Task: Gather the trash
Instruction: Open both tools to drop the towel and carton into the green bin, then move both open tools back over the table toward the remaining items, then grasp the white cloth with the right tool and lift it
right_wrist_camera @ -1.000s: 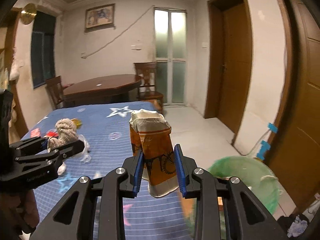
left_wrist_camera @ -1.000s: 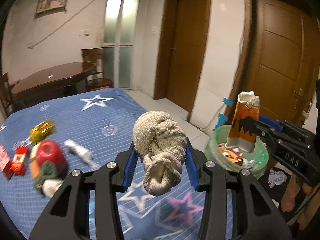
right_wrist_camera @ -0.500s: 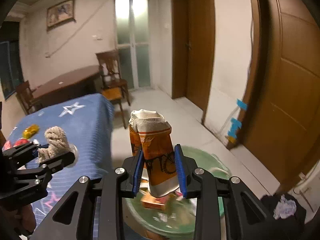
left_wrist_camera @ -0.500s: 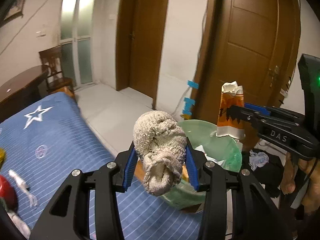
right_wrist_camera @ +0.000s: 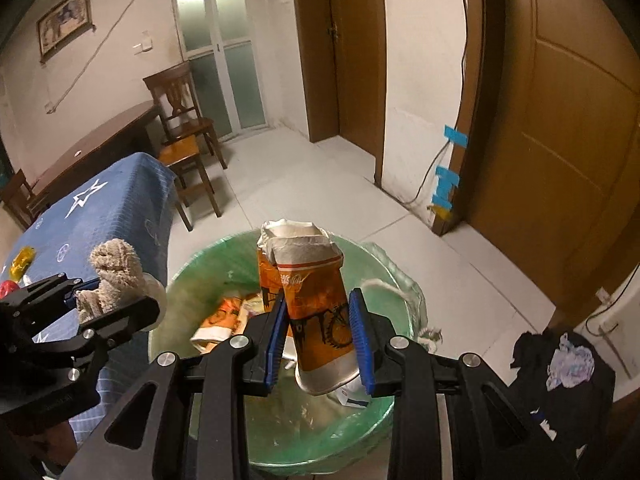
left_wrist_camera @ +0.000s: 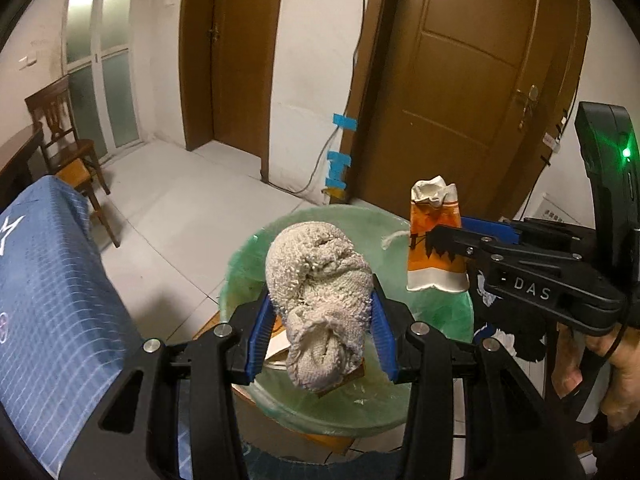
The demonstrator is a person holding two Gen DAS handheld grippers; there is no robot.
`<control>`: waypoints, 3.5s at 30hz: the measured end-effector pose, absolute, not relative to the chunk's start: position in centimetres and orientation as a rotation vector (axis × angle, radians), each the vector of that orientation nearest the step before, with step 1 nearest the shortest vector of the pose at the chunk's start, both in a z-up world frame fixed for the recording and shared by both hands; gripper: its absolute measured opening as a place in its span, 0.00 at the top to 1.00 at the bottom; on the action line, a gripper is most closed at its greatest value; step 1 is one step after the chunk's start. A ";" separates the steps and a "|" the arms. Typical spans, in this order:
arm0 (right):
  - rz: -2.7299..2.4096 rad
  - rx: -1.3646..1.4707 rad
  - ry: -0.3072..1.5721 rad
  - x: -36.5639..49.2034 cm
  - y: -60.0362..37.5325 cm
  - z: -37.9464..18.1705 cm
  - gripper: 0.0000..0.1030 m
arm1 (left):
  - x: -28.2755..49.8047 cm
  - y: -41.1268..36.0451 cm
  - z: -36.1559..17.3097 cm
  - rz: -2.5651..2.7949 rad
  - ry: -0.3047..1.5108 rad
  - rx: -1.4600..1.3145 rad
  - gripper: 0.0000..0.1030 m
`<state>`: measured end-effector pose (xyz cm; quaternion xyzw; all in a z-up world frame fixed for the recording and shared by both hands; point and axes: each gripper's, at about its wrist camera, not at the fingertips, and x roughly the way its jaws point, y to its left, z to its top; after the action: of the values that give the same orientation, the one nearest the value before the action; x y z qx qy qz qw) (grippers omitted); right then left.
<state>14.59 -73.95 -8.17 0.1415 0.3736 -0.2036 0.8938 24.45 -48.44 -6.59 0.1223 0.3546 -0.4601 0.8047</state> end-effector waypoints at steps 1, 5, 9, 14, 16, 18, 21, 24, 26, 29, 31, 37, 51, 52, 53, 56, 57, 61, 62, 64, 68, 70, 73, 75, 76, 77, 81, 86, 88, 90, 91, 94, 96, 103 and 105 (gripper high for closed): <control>-0.424 0.297 0.778 14.7 -74.2 -8.5 0.69 | 24.4 -48.7 -6.9 -0.987 0.765 0.264 0.59; -0.427 0.299 0.784 14.8 -74.6 -9.5 0.69 | 24.7 -49.3 -7.6 -0.984 0.782 0.270 0.59; -0.431 0.295 0.788 15.1 -74.5 -9.8 0.69 | 24.9 -50.0 -7.9 -0.979 0.794 0.270 0.57; -0.427 0.303 0.797 15.2 -74.1 -10.1 0.64 | 25.0 -50.0 -7.9 -0.975 0.799 0.277 0.43; -0.433 0.313 0.790 15.0 -74.2 -10.1 0.61 | 25.2 -49.9 -7.8 -0.964 0.794 0.269 0.32; -0.441 0.321 0.781 14.7 -74.4 -10.2 0.58 | 25.4 -49.6 -7.7 -0.953 0.795 0.259 0.31; -0.443 0.321 0.778 14.3 -74.1 -10.3 0.57 | 25.6 -49.3 -7.7 -0.941 0.797 0.249 0.31; -0.447 0.320 0.765 13.7 -73.6 -10.2 0.55 | 25.5 -48.8 -7.8 -0.936 0.801 0.247 0.31; -0.452 0.317 0.747 13.1 -73.3 -9.9 0.54 | 25.2 -48.6 -7.9 -0.933 0.803 0.249 0.31; -0.460 0.301 0.712 11.8 -72.3 -9.1 0.51 | 24.8 -47.7 -7.8 -0.927 0.805 0.239 0.31; -0.456 0.278 0.685 10.8 -71.1 -8.5 0.50 | 24.5 -46.9 -7.7 -0.926 0.805 0.231 0.31; -0.404 0.206 0.537 6.7 -64.2 -6.6 0.32 | 22.2 -41.8 -6.4 -0.909 0.753 0.232 0.30; -0.197 0.213 0.453 2.3 -51.5 -5.8 0.17 | 21.2 -22.2 -3.1 -0.712 0.667 0.085 0.30; -0.179 0.210 0.459 2.4 -51.0 -5.9 0.16 | 21.6 -20.3 -3.2 -0.681 0.670 0.084 0.29; -0.150 0.202 0.473 2.8 -50.0 -6.0 0.16 | 22.0 -18.6 -3.4 -0.656 0.673 0.084 0.29; -0.073 0.176 0.505 4.2 -47.1 -6.2 0.16 | 23.3 -13.7 -4.2 -0.582 0.693 0.104 0.29; -0.035 0.164 0.516 4.7 -45.8 -6.2 0.16 | 23.8 -12.0 -4.5 -0.561 0.705 0.104 0.29; 0.113 0.108 0.562 8.1 -41.0 -6.1 0.16 | 26.4 -5.8 -5.6 -0.454 0.758 0.105 0.29; 0.145 0.095 0.572 9.4 -39.8 -6.0 0.16 | 26.8 -4.8 -5.7 -0.435 0.763 0.113 0.29; 0.213 0.067 0.594 11.6 -37.2 -5.8 0.16 | 27.9 -2.8 -6.1 -0.408 0.777 0.126 0.29; 0.396 -0.012 0.677 18.4 -29.6 -6.0 0.16 | 29.4 0.0 -6.9 -0.365 0.809 0.135 0.29; 0.446 -0.034 0.720 21.5 -26.9 -6.6 0.16 | 30.0 1.0 -7.2 -0.360 0.823 0.129 0.29; 0.498 -0.060 0.792 26.4 -22.5 -7.9 0.18 | 30.5 2.4 -7.6 -0.350 0.830 0.107 0.29; 0.510 -0.072 0.832 29.3 -20.0 -8.9 0.20 | 30.6 3.0 -7.7 -0.351 0.825 0.099 0.29; 0.513 -0.075 0.845 30.1 -19.4 -9.2 0.21 | 30.5 3.3 -7.7 -0.352 0.821 0.099 0.29; 0.514 -0.083 0.861 31.2 -18.4 -9.6 0.24 | 30.4 3.5 -7.7 -0.357 0.819 0.098 0.29; 0.510 -0.104 0.895 33.2 -16.8 -10.8 0.45 | 30.5 3.0 -8.1 -0.376 0.819 0.120 0.29; 0.453 -0.075 0.860 31.2 -17.9 -10.6 0.76 | 30.6 1.3 -8.1 -0.455 0.793 0.172 0.29; 0.433 -0.053 0.848 29.1 -19.2 -10.4 0.76 | 30.7 0.3 -8.1 -0.494 0.785 0.198 0.29; 0.430 -0.023 0.843 26.9 -20.8 -10.5 0.76 | 30.9 -0.8 -8.4 -0.537 0.792 0.221 0.29; 0.425 -0.008 0.837 25.8 -21.5 -10.5 0.75 | 31.0 -1.4 -8.5 -0.558 0.795 0.228 0.29; 0.421 0.042 0.843 23.0 -24.1 -10.8 0.75 | 30.7 -2.7 -8.6 -0.611 0.795 0.250 0.31; 0.403 0.042 0.843 21.7 -25.3 -10.9 0.75 | 30.5 -3.5 -8.6 -0.638 0.789 0.271 0.31; 0.385 0.049 0.796 19.8 -27.3 -9.5 0.36 | 31.4 -5.9 -9.5 -0.690 0.816 0.365 0.31; 0.383 0.038 0.794 20.2 -27.2 -9.3 0.36 | 32.4 -6.1 -9.9 -0.672 0.837 0.353 0.31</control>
<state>20.20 -27.24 -9.27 0.0184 0.3844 0.1852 0.9042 32.39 -6.09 -9.85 0.1672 0.3967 -0.3186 0.8445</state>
